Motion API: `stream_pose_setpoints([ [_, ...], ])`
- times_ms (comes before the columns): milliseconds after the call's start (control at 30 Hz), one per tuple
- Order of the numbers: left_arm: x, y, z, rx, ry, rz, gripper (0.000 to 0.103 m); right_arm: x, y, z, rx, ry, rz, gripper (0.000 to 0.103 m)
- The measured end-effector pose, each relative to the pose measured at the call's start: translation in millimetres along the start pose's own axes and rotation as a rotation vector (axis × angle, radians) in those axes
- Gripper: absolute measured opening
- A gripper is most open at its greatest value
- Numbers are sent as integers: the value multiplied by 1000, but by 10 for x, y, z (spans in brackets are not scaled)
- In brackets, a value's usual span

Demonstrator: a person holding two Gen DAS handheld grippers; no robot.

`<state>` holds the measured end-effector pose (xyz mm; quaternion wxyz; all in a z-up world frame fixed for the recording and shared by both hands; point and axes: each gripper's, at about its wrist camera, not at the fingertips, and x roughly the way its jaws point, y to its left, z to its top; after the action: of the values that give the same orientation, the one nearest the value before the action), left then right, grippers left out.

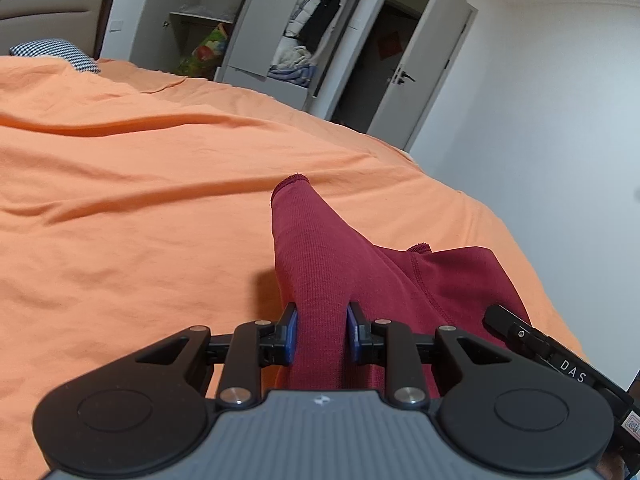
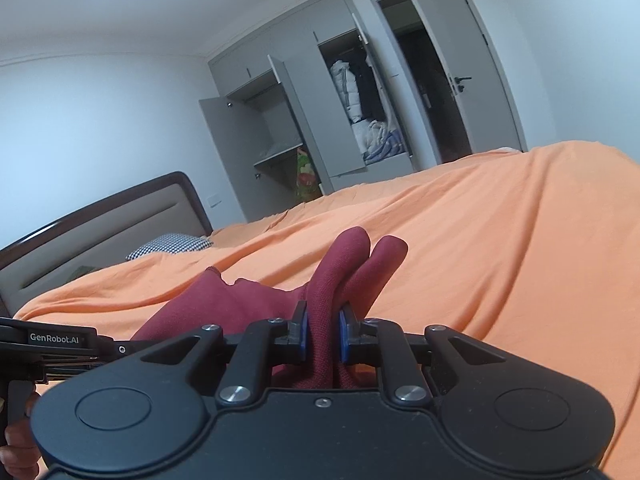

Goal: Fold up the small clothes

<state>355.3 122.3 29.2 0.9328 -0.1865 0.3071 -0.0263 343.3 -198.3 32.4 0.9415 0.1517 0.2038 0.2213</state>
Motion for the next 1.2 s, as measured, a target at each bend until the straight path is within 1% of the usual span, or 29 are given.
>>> stream_pose_setpoints([
  [200,-9,99,-30,-25,16,4,27,81,41,26,-9,32,6,16],
  [467,83,121,-49,-63,32,-2,28,177,36,100,-9,55,-7,17],
  [633,168,157,-88,-88,54,8,31,262,69,83,-18,79,-39,22],
  [767,231,166,-133,-90,65,28,34,321,27,48,-16,99,-64,24],
  [933,264,170,-176,-84,72,59,38,368,9,13,-19,112,-86,33],
  [1000,256,160,-180,-80,72,78,43,373,15,15,-20,115,-95,36],
  [1067,230,154,-177,-75,66,106,59,376,36,29,-22,115,-112,42],
  [1133,198,150,-171,-69,58,125,66,348,31,30,-21,108,-127,53],
  [1167,177,152,-172,-67,54,130,70,329,31,38,-19,102,-129,56],
  [1200,153,150,-167,-66,50,133,72,304,34,48,-17,95,-129,61],
])
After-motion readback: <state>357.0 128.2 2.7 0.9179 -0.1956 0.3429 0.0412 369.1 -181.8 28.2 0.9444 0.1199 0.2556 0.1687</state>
